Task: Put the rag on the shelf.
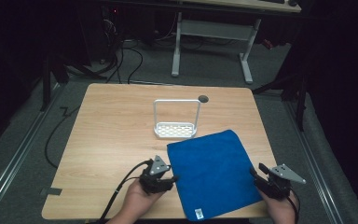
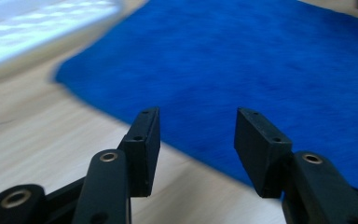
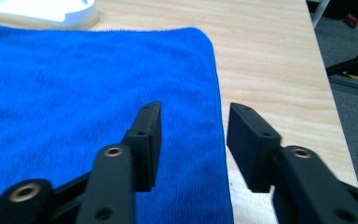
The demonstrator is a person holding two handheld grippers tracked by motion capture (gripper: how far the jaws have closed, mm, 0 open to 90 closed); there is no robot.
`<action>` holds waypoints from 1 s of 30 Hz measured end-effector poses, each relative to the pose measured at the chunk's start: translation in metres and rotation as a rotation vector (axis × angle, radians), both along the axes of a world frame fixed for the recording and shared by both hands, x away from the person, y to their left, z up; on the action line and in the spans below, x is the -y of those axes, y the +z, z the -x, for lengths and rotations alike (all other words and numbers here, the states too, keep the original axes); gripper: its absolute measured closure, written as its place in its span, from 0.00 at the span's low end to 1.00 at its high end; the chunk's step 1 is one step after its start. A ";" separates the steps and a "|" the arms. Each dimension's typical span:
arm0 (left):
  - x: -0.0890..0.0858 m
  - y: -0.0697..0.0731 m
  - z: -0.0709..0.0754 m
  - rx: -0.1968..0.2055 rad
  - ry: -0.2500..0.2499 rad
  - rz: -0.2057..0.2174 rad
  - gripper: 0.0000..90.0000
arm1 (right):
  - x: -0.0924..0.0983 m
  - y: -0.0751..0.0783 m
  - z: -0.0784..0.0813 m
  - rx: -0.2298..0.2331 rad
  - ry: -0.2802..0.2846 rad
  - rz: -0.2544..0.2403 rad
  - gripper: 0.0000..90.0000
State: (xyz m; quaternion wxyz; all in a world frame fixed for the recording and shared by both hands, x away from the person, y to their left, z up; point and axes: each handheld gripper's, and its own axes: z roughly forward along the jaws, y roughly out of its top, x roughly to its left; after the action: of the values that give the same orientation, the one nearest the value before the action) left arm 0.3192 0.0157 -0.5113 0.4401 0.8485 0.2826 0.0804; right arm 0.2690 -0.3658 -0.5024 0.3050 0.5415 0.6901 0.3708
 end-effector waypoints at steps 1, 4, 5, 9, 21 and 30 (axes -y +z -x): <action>0.008 -0.002 0.003 0.003 -0.021 -0.010 0.56 | 0.001 -0.001 0.001 -0.005 -0.002 0.005 0.65; 0.022 -0.008 0.007 -0.003 -0.060 -0.041 0.55 | 0.004 -0.003 0.003 -0.017 -0.009 0.005 0.66; 0.027 -0.012 0.007 -0.010 -0.067 -0.065 0.55 | 0.006 -0.003 0.004 -0.018 -0.011 0.003 0.66; 0.030 -0.017 0.008 -0.002 -0.070 -0.111 0.54 | 0.008 -0.003 0.005 -0.014 -0.019 0.000 0.66; 0.004 -0.017 0.007 -0.001 -0.020 -0.121 0.54 | 0.005 -0.002 0.003 0.000 -0.010 -0.002 0.66; -0.033 -0.016 0.006 -0.064 0.024 -0.082 0.54 | -0.007 -0.001 -0.013 0.006 0.035 -0.009 0.65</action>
State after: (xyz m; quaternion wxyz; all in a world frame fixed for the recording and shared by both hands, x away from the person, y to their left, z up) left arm 0.3133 0.0487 -0.5272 0.3949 0.8645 0.3031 0.0699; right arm 0.2823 -0.3584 -0.5038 0.2982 0.5297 0.6969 0.3805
